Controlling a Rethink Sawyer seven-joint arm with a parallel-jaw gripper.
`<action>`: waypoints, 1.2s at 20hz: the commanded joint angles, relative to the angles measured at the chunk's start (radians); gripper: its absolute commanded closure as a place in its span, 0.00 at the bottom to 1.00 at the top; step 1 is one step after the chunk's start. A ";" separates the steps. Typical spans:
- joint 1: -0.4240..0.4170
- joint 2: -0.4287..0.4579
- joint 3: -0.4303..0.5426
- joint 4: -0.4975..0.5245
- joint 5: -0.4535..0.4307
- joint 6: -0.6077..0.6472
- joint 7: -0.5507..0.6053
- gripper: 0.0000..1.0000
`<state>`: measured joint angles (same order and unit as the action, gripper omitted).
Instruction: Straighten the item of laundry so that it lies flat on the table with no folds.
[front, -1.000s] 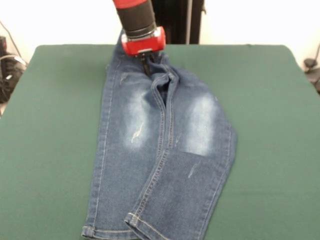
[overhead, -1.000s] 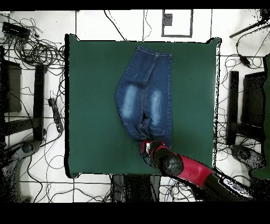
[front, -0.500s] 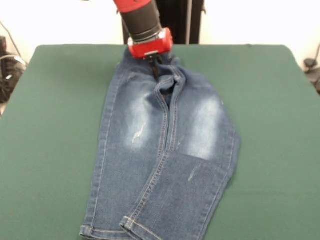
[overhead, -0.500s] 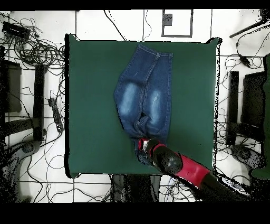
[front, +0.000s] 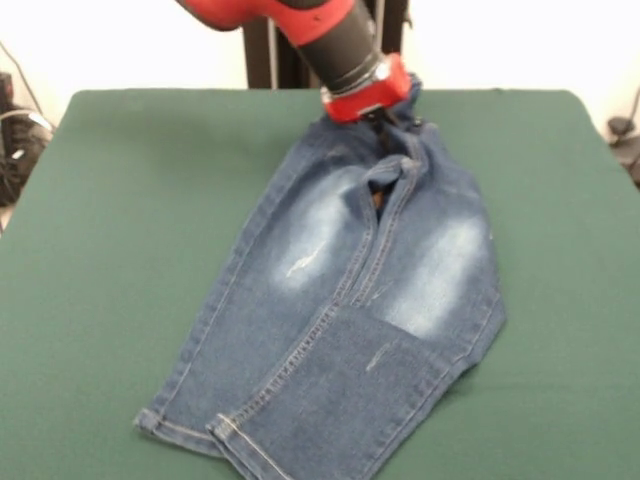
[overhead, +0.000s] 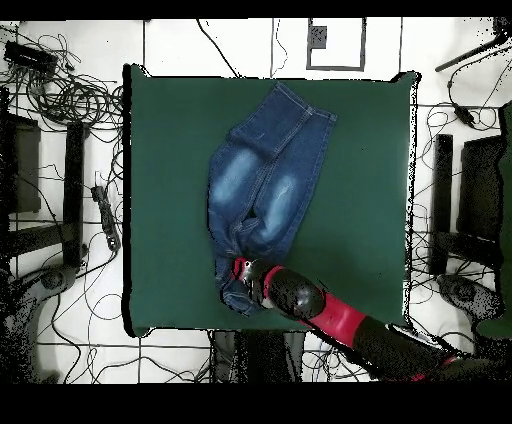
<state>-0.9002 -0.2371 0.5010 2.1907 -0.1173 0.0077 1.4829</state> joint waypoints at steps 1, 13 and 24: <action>0.094 0.079 0.116 0.008 0.077 0.167 0.181 1.00; 0.388 -0.035 -0.169 -0.158 -0.236 -0.082 0.082 1.00; 0.453 -0.046 -0.219 -0.148 -0.210 -0.118 0.165 0.00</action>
<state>-0.4866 -0.3862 0.3414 2.1627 -0.3475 -0.1089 1.4829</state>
